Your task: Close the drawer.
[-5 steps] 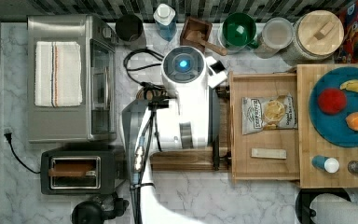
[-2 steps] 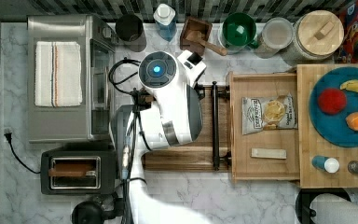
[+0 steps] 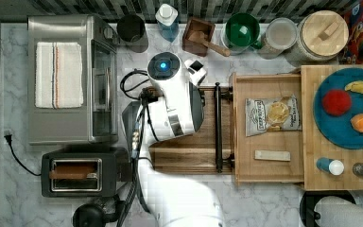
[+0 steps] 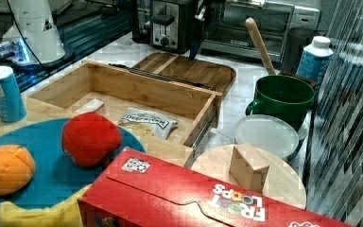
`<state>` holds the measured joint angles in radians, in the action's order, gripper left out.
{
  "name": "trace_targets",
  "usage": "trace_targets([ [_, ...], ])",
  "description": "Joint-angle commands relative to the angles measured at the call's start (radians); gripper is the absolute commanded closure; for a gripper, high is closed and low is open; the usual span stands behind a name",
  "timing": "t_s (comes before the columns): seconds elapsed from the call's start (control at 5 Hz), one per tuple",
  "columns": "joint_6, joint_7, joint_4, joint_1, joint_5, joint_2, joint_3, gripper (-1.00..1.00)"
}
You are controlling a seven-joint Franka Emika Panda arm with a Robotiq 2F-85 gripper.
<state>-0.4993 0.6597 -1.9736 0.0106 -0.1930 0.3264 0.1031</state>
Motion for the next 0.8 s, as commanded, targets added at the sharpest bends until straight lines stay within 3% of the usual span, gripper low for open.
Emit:
trace_targets([
  [0.2, -0.175, -0.030, -0.155, -0.007, -0.054, -0.063, -0.013, 1.00],
  [0.8, -0.260, 0.040, -0.209, -0.054, -0.042, -0.134, -0.041, 1.00],
])
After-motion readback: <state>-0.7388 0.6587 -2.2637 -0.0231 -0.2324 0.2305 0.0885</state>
